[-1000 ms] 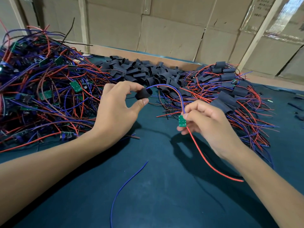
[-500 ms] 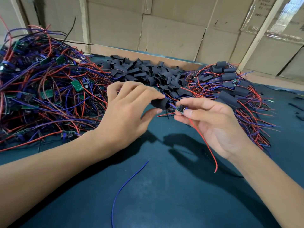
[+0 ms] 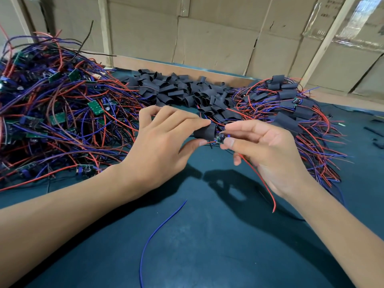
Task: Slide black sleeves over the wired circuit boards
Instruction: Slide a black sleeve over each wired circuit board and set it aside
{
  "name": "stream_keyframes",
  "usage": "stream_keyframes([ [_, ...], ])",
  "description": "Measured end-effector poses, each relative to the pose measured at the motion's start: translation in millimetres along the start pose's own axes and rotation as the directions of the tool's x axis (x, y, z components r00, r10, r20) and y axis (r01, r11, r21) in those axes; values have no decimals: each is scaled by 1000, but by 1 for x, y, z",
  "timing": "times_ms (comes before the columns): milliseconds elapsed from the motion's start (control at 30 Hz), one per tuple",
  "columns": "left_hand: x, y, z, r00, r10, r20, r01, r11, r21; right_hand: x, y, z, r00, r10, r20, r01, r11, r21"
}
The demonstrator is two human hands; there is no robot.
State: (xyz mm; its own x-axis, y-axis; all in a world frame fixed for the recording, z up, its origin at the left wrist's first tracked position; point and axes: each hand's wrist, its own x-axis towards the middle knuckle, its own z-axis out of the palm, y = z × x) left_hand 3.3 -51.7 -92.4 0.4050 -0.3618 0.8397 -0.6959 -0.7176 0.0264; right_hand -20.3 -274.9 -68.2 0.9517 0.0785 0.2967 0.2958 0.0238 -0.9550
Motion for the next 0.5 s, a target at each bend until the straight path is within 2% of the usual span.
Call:
stream_keyframes([
  [133, -1, 0, 1, 1000, 3, 30, -3, 1000, 0, -2, -3, 3, 996, -55, 68, 56, 998, -12],
  [367, 0, -2, 4, 999, 17, 38, -17, 1000, 20, -3, -1, 3, 993, -120, 8, 120, 993, -8],
  [500, 0, -2, 4, 999, 34, 36, -34, 999, -7, -3, -2, 2, 989, -141, 33, 144, 984, -106],
])
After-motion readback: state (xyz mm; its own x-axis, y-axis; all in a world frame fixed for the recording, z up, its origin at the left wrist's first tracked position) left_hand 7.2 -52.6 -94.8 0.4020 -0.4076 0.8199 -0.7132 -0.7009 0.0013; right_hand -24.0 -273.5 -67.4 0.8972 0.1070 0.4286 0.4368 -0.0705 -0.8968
